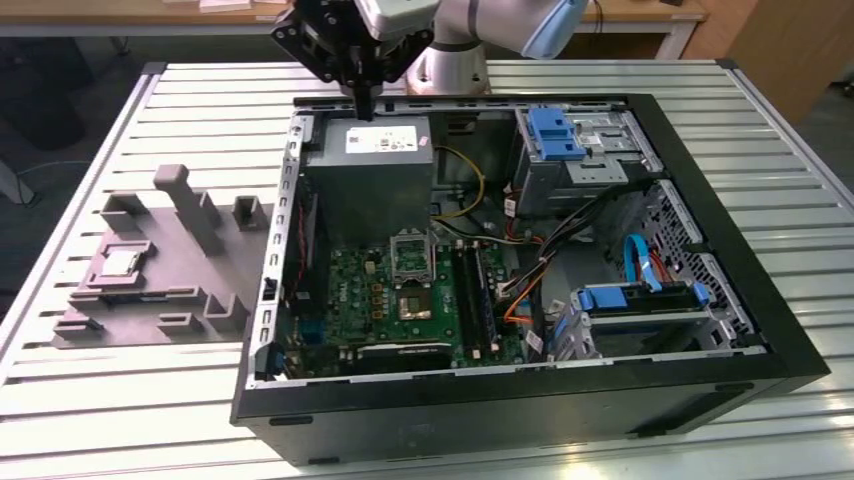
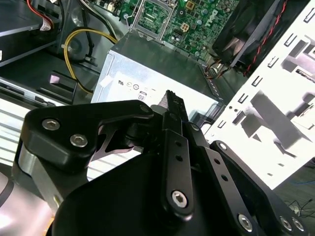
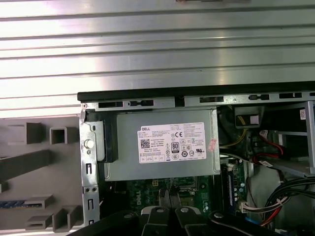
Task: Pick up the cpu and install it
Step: 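Reach for the cpu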
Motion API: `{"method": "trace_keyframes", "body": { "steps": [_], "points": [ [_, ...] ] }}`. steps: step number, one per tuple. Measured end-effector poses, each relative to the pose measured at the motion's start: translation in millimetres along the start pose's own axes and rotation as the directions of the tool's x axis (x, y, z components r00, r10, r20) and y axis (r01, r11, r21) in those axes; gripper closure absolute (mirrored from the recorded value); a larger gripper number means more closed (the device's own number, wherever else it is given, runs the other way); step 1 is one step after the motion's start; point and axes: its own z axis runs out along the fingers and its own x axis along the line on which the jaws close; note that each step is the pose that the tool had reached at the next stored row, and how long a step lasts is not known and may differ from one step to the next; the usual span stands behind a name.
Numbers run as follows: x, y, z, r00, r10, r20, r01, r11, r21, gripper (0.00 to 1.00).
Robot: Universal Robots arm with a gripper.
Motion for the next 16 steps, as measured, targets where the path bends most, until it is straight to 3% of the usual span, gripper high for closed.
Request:
{"method": "trace_keyframes", "body": {
  "steps": [16],
  "points": [
    [4.9,-0.4,0.2,1.0000,0.000,0.0000,0.000,1.0000,0.0000,0.89]
  ]
}}
